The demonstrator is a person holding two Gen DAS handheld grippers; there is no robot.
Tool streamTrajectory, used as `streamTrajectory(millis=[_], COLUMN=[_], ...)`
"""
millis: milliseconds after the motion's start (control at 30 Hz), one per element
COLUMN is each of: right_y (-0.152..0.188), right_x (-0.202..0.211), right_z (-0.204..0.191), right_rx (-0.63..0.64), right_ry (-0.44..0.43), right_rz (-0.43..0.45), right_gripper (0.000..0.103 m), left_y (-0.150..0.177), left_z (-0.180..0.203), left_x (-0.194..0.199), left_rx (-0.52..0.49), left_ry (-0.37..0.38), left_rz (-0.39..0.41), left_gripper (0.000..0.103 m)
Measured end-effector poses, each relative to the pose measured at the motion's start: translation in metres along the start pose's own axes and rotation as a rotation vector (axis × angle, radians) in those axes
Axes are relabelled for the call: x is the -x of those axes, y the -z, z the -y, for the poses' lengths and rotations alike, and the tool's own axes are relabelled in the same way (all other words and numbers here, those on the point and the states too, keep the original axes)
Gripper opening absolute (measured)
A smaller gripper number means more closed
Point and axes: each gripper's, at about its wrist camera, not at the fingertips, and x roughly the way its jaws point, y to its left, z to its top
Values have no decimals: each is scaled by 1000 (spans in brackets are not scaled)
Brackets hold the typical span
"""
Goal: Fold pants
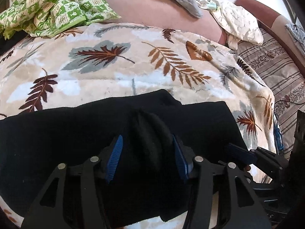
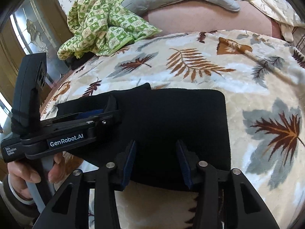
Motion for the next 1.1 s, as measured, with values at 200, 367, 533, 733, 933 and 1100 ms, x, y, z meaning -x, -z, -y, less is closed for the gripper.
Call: streamTrajectory(millis=[200, 367, 533, 733, 933, 1100], right_y=[-2, -3, -3, 0, -6, -13], right_x=[5, 8, 2, -10, -4, -5], right_z=[-6, -19, -30, -47, -61, -64], right_rx=[1, 28, 44, 70, 97, 91], right_ry=[-2, -7, -12, -13, -39, -17], right_rz=[-12, -14, -23, -38, -34, -22], right_gripper=[48, 48, 48, 50, 50, 50], left_y=[2, 4, 7, 14, 21, 25], left_z=[-5, -10, -19, -36, -55, -68], left_x=[9, 19, 29, 40, 50, 62], left_rx=[16, 28, 46, 82, 137, 167], left_ry=[0, -8, -18, -49, -65, -71], left_rz=[2, 13, 22, 28, 43, 57], left_gripper=[52, 52, 53, 54, 62, 69])
